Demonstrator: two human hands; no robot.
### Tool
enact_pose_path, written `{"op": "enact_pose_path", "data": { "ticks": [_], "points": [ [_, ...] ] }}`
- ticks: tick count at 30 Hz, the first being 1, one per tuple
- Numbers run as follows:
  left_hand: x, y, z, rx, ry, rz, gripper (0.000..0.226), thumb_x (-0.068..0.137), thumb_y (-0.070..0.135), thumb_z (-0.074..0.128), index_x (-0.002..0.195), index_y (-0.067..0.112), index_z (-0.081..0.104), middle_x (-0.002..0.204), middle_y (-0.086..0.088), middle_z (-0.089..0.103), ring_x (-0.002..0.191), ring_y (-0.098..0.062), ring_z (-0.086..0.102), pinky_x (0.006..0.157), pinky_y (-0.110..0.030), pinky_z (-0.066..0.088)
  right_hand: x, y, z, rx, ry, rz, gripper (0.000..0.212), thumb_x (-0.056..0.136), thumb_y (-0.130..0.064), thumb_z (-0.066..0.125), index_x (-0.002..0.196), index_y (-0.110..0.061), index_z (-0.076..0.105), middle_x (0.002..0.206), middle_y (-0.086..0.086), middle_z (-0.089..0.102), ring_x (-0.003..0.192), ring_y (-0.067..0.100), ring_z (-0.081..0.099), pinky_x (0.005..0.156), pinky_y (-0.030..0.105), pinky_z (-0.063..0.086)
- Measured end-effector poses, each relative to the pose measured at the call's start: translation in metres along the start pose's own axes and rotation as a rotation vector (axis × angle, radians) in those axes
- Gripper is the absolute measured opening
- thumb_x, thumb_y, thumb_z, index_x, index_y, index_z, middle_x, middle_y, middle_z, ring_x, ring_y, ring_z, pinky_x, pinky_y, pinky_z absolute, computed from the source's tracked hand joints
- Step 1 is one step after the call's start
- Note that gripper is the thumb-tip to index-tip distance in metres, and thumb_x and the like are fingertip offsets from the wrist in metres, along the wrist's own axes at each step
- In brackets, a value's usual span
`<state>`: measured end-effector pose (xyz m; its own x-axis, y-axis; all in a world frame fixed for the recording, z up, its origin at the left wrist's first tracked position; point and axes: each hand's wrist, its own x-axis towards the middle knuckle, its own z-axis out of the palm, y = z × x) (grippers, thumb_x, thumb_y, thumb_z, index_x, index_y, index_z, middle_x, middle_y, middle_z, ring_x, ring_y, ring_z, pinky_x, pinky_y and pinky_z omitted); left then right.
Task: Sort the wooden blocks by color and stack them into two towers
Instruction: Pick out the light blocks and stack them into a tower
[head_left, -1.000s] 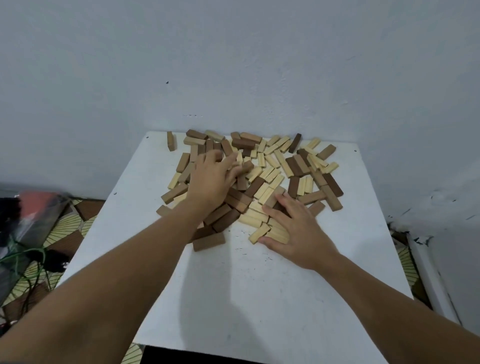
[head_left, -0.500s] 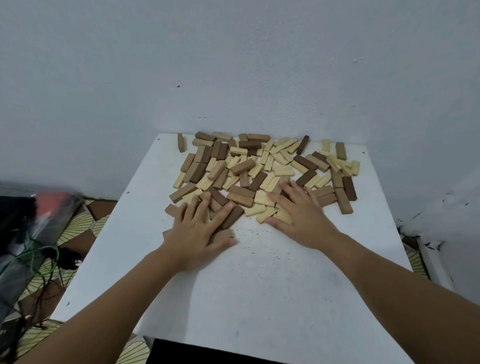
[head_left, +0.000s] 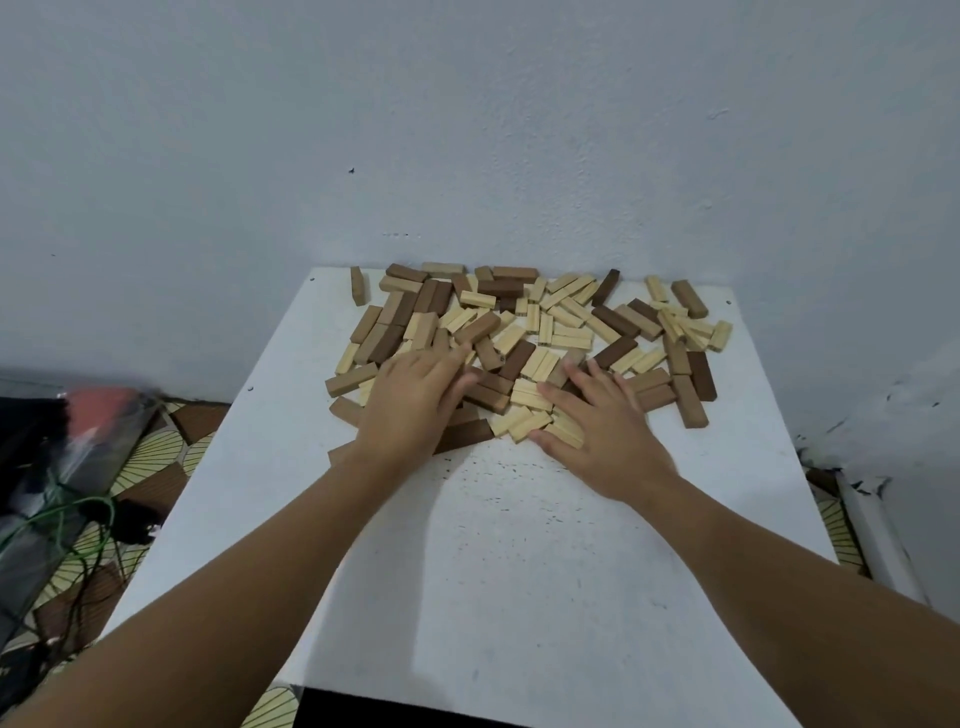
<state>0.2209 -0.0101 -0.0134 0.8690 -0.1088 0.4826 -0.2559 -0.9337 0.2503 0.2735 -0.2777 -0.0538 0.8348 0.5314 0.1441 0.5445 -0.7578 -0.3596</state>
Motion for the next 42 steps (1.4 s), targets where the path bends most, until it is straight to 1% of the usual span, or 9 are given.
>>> {"op": "enact_pose_path", "data": {
  "ticks": [4,11,15,18,21,25,30,36,42],
  "points": [
    [0.058,0.006,0.009,-0.037,-0.246,-0.212,0.064,0.107,0.061,0.035,0.162,0.029,0.030,0.165,-0.008,0.037,0.154,-0.032,0.030,0.121,-0.057,0.030,0.001,0.000,0.001,0.023,0.011,0.007,0.074,0.092,-0.081,0.030,0.152,-0.041,0.044,0.170,-0.003,0.024,0.159,0.018,0.004,0.127,0.039,-0.004],
    [-0.011,0.015,-0.014,0.083,-0.588,-0.234,0.104,0.079,0.095,0.044,0.159,0.056,-0.008,0.174,-0.008,-0.010,0.160,-0.031,-0.010,0.127,-0.055,0.006,0.000,-0.001,0.001,0.014,0.018,0.009,0.073,0.092,-0.080,0.035,0.153,-0.041,0.041,0.169,-0.004,0.024,0.159,0.017,0.006,0.126,0.037,-0.004],
    [-0.053,0.007,-0.002,0.203,-0.512,-0.118,0.066,0.100,0.076,0.018,0.160,0.051,0.020,0.173,-0.014,0.008,0.159,-0.038,0.002,0.126,-0.056,0.008,0.001,-0.002,0.000,0.009,0.017,0.013,0.075,0.090,-0.082,0.034,0.152,-0.041,0.044,0.169,-0.003,0.025,0.158,0.017,0.008,0.123,0.035,-0.005],
    [-0.057,0.009,0.002,0.136,-0.399,-0.056,0.058,0.103,0.066,0.030,0.146,0.033,0.051,0.160,-0.009,0.036,0.141,-0.038,0.031,0.117,-0.056,0.031,0.000,-0.001,-0.001,0.008,0.008,0.017,0.073,0.091,-0.081,0.036,0.153,-0.042,0.043,0.170,-0.004,0.023,0.158,0.016,0.005,0.124,0.037,-0.003],
    [-0.050,0.011,0.000,0.075,-0.323,-0.046,0.056,0.098,0.064,0.041,0.131,0.023,0.061,0.140,-0.002,0.043,0.122,-0.027,0.035,0.108,-0.049,0.038,-0.001,-0.002,-0.001,0.001,0.003,0.020,0.074,0.092,-0.081,0.036,0.154,-0.042,0.041,0.170,-0.005,0.021,0.159,0.016,0.004,0.125,0.038,-0.003],
    [-0.030,0.016,-0.007,-0.025,-0.327,-0.065,0.067,0.099,0.071,0.033,0.141,0.023,0.054,0.136,0.000,0.047,0.123,-0.019,0.035,0.108,-0.041,0.039,-0.001,-0.003,-0.002,0.000,0.000,0.031,0.076,0.092,-0.081,0.036,0.155,-0.040,0.040,0.170,-0.004,0.020,0.158,0.016,0.004,0.124,0.035,-0.005],
    [0.045,0.024,-0.010,-0.112,-0.117,-0.209,0.058,0.103,0.053,0.052,0.150,0.019,0.047,0.140,-0.007,0.050,0.129,-0.023,0.040,0.110,-0.041,0.039,0.001,-0.002,-0.002,0.022,-0.006,0.038,0.075,0.090,-0.082,0.038,0.154,-0.042,0.042,0.170,-0.005,0.020,0.158,0.014,0.004,0.125,0.038,-0.002],
    [0.077,0.013,-0.011,-0.178,-0.414,-0.280,0.077,0.101,0.053,0.059,0.164,0.025,0.026,0.159,-0.008,0.039,0.147,-0.027,0.033,0.119,-0.043,0.032,0.001,-0.002,-0.003,0.036,0.005,0.040,0.070,0.093,-0.076,0.048,0.153,-0.041,0.044,0.169,-0.004,0.023,0.158,0.015,0.006,0.124,0.038,-0.001],
    [-0.019,-0.012,-0.043,-0.048,-0.572,-0.395,0.090,0.076,0.095,0.047,0.152,0.070,0.007,0.172,-0.001,0.006,0.159,-0.030,0.000,0.125,-0.060,0.016,0.001,-0.004,-0.005,0.024,-0.003,0.025,0.064,0.093,-0.076,0.046,0.150,-0.047,0.046,0.169,-0.003,0.024,0.158,0.017,0.007,0.125,0.042,0.001]
  ]
}}
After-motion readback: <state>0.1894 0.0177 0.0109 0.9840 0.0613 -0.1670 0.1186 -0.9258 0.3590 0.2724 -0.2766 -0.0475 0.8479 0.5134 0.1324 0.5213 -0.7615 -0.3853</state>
